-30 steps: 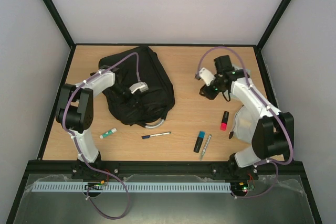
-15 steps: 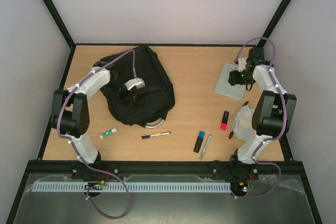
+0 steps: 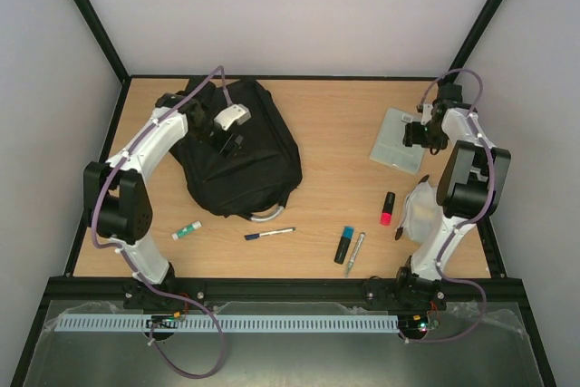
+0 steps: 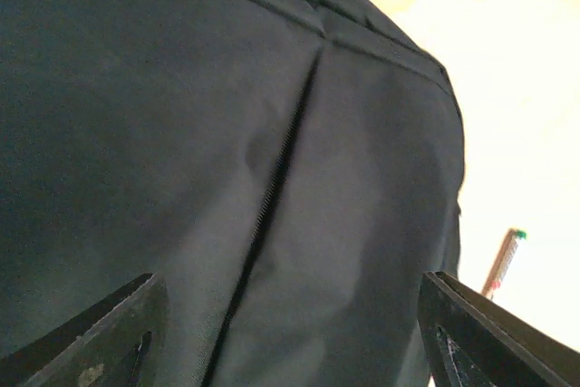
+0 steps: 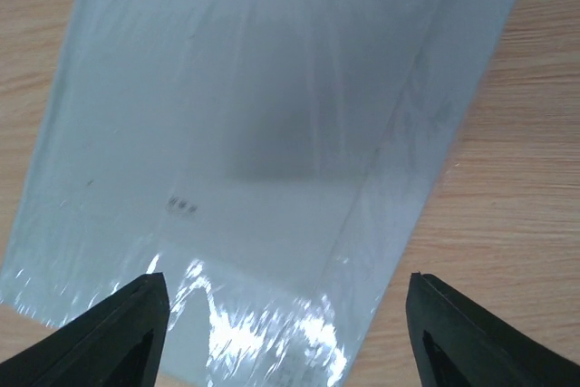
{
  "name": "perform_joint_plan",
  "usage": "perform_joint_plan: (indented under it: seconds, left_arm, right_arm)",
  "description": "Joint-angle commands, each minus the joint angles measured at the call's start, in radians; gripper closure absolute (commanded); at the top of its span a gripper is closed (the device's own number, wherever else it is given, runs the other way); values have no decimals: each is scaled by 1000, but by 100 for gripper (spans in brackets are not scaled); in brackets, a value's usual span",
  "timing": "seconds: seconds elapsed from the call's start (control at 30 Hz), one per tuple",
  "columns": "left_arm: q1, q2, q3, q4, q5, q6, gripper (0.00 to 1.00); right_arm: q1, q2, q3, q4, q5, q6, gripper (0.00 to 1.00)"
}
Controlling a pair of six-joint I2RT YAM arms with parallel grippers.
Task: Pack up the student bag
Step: Move the book to the center of the board.
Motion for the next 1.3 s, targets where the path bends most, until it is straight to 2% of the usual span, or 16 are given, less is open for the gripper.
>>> perform_joint_plan:
  seconds: [0.0,0.1,0.4,0.5,0.67,0.97,1.27]
  left_arm:
    - [-16,18,42,101,-95,-212,21]
    - [-19,48,75,115,-95,-260,19]
    - [-20,162,235,125,47,-343,14]
    - [-31,193,254,123,-14,-348,10]
    - [-33,230,279,127,16,-368,7]
    - [-33,246,271,145,63,-390,7]
    - [-35,286,304,155,91,-374,9]
  right_arm:
    - [-39,82,86,-43,5,36,26]
    - [-55,146,145,-56,-11,43,25]
    - [-60,273,260,-98,-113,15,25]
    - [-56,297,268,-114,-125,-10,28]
    - [-30,334,289,-186,-190,-58,36]
    - [71,323,250,-216,-297,-74,42]
    - [226,357,268,-216,-274,-88,43]
